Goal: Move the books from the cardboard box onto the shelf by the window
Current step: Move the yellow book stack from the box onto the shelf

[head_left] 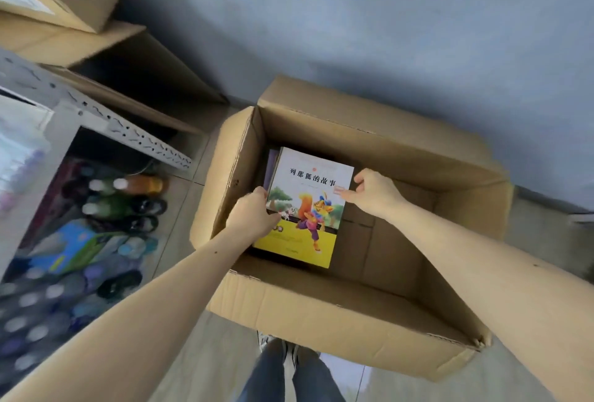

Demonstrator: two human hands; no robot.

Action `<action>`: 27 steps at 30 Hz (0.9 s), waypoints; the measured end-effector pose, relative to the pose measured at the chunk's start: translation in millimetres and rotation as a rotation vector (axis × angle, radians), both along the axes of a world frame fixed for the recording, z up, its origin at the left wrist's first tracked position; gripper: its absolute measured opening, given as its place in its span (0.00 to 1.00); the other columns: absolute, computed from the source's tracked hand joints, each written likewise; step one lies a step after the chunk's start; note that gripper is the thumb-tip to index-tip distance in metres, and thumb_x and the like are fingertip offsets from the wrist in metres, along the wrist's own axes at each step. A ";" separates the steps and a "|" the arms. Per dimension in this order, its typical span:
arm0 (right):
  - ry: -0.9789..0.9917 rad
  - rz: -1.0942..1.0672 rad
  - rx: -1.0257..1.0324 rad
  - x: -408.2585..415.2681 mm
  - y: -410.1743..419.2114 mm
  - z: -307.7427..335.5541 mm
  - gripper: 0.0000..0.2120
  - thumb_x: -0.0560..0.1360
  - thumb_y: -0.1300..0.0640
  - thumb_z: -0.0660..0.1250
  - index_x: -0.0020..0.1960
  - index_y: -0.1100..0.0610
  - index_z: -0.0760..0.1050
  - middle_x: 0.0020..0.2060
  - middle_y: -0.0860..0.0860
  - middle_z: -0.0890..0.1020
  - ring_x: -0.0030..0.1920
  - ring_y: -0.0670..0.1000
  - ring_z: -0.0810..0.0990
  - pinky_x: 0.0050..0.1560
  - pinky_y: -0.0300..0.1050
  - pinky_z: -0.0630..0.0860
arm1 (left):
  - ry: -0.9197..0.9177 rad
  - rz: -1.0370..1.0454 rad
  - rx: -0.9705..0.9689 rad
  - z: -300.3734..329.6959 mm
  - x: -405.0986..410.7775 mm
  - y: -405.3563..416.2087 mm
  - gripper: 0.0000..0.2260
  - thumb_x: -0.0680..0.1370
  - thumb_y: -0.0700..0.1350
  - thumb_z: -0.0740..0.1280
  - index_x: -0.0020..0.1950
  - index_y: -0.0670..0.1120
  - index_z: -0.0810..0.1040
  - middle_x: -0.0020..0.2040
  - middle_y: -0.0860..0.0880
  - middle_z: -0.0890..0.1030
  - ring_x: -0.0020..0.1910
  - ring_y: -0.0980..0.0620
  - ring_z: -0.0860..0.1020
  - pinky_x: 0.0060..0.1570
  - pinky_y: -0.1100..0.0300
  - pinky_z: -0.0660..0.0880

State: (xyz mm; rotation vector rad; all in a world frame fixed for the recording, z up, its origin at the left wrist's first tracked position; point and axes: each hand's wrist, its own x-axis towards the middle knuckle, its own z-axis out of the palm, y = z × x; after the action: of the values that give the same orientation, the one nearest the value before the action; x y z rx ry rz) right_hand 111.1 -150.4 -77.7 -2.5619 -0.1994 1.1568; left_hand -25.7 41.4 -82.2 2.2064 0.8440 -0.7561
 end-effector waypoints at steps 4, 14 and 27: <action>0.080 -0.132 0.013 -0.3 2.0 -58.7 0.28 0.74 0.44 0.71 0.64 0.61 0.70 0.62 0.55 0.79 0.61 0.56 0.77 0.48 0.45 0.70 | 0.108 0.027 -0.009 -52.3 5.8 -0.7 0.27 0.75 0.50 0.71 0.69 0.41 0.67 0.65 0.40 0.72 0.63 0.41 0.74 0.58 0.51 0.73; 0.272 -0.497 0.289 -12.0 12.8 -123.0 0.15 0.77 0.49 0.68 0.61 0.55 0.78 0.57 0.51 0.82 0.56 0.52 0.80 0.50 0.42 0.74 | 0.181 0.158 -0.024 -99.0 10.3 2.4 0.27 0.71 0.53 0.74 0.63 0.40 0.72 0.64 0.40 0.73 0.61 0.41 0.75 0.50 0.55 0.72; 0.335 -0.768 0.335 -23.0 5.8 -120.2 0.09 0.73 0.48 0.72 0.47 0.52 0.78 0.52 0.53 0.84 0.52 0.56 0.83 0.59 0.55 0.77 | 0.148 0.330 -0.123 -109.5 3.4 -13.4 0.37 0.70 0.48 0.76 0.74 0.43 0.63 0.71 0.40 0.64 0.69 0.40 0.68 0.67 0.45 0.69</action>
State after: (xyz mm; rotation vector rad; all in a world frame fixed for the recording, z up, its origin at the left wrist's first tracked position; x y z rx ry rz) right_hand 88.1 -144.6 -197.9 -1.8328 0.5699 1.0842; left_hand -22.3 28.0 -191.7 1.8575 1.1678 -0.7906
